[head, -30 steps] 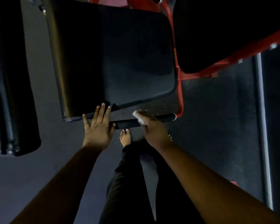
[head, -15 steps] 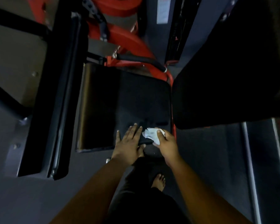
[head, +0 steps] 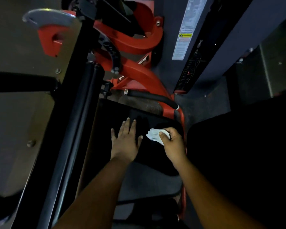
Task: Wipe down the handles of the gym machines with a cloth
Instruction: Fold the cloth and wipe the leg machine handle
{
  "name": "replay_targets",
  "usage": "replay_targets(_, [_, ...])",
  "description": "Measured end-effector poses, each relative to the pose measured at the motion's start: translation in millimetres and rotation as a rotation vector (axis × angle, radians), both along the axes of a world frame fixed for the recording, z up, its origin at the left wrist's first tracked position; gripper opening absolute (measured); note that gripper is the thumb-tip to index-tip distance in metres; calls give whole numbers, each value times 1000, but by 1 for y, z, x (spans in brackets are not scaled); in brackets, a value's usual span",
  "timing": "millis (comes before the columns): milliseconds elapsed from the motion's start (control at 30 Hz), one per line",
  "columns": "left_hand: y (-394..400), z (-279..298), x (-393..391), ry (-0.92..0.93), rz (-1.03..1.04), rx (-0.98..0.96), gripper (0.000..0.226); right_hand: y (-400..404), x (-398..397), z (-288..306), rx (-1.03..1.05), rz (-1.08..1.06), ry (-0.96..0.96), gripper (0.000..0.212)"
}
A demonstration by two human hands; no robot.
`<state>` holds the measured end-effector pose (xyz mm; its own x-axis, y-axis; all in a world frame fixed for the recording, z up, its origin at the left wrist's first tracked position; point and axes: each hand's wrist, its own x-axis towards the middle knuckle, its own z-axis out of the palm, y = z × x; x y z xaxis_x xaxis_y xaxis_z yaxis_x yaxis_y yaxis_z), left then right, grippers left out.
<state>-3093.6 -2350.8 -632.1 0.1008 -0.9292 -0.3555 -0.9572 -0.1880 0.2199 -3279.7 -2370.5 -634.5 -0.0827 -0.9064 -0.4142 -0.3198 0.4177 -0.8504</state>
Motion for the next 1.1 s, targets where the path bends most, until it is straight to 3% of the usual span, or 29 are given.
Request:
replay_targets(100, [-35, -22, 6, 27, 97, -34, 70, -44, 12, -15, -121, 63, 97, 8])
replay_targets(200, [-69, -48, 12, 48, 155, -86, 68, -94, 27, -41, -270, 167, 169, 27])
replay_targets(367, [-118, -89, 34, -49, 172, -174, 67, -174, 65, -89, -516, 286, 211, 41])
replay_targets(433, [-131, -103, 42, -102, 143, -199, 68, -198, 84, -103, -588, 372, 196, 48])
replay_targets(600, [-150, -137, 62, -216, -26, -284, 79, -226, 118, -133, -555, 873, 552, 66])
replay_targets(667, [-157, -146, 68, -243, -103, -280, 84, -227, 110, -145, -583, 922, 615, 64])
replay_targets(767, [-160, -147, 69, -251, -150, -257, 88, -221, 82, -158, -689, 822, 706, 64])
replay_targets(933, [-160, -142, 65, -239, -125, -249, 80, -192, 12, -175, -625, 609, 697, 59])
replay_targets(1033, [-159, -144, 66, -242, -118, -246, 80, -178, -29, -180, -331, 337, 607, 51])
replay_targets(1100, [-159, -145, 65, -243, -118, -248, 80, -179, -41, -182, -135, -43, 440, 39])
